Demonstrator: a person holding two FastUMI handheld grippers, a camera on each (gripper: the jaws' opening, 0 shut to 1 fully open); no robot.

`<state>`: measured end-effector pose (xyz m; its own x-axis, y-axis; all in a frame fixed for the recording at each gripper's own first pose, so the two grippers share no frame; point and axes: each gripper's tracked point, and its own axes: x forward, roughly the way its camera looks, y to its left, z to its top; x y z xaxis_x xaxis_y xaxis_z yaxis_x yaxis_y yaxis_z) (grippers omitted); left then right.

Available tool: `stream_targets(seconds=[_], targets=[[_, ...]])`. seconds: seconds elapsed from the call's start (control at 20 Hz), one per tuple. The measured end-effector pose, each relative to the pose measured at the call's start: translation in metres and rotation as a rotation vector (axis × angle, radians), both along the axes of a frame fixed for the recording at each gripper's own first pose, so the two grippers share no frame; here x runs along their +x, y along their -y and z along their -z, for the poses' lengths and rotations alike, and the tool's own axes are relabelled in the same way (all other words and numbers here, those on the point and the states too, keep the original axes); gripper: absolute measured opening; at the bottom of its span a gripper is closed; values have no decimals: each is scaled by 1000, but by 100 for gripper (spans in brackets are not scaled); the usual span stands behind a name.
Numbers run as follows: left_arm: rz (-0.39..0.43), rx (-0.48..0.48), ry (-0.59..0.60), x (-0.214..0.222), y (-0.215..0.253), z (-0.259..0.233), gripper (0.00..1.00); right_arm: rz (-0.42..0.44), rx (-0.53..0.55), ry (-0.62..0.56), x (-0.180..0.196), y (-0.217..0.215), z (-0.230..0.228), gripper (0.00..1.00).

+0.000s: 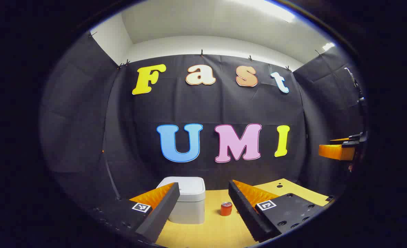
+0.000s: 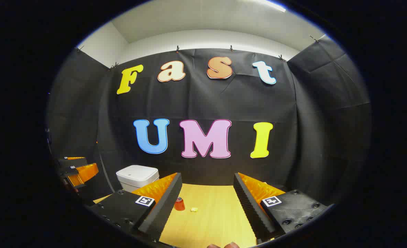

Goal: Press the lid of the desktop garbage bin to open it, pick up the crumpled paper on the desktop and throw it into the bin, then pick up the pop can on the desktop and drop it into the bin, and finally close the garbage bin lid.

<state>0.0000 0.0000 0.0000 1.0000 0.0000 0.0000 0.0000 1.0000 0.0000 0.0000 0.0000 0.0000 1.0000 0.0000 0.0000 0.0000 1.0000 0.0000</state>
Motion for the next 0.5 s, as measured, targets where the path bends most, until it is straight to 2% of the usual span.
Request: stream_targets(seconds=[0.05,0.3,0.5], targets=[[9,0,2,2,2,-2,95,2,-8,7,-2,2,-3,97],[39,-107,-13,12,9,-1,96,14,-63,13,-5,8,-8,97],[37,-103,-2,17,3,-4,95,18,-93,22,-10,12,-10,97]])
